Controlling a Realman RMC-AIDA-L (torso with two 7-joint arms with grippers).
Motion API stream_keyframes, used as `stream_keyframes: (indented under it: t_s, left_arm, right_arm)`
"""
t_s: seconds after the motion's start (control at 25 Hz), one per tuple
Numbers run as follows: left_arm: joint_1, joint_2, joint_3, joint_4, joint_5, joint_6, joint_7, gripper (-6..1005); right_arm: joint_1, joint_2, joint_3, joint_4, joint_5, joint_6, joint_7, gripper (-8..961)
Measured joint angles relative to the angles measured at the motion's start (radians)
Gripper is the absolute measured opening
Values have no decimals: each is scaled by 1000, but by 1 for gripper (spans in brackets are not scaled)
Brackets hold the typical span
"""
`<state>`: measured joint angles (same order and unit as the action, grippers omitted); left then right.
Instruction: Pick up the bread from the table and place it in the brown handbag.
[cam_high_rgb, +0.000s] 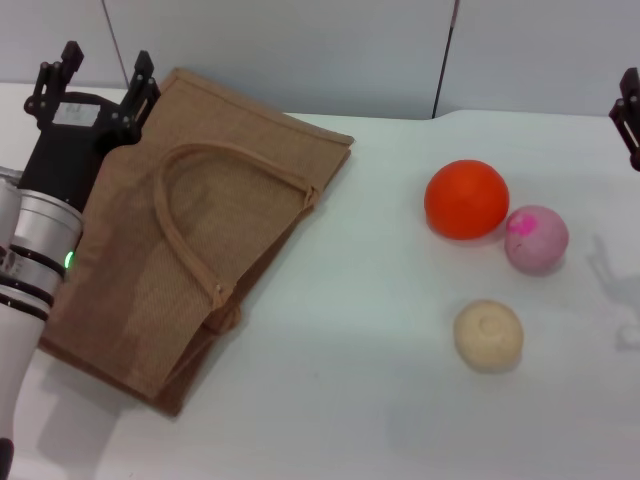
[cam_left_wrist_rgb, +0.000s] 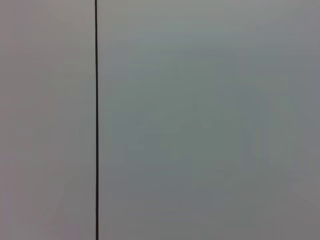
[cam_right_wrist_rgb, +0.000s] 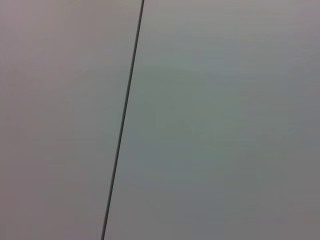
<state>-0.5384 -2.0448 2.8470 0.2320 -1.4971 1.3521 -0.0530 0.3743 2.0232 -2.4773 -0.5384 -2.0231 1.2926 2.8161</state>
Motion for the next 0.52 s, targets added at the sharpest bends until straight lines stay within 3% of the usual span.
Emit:
stream_keyframes:
  t_s: [0.52]
  left_arm:
    - [-6,0,0,2,-4,-5,4,813]
  right_arm:
    - [0,0,-25,-3,1,3,0,890]
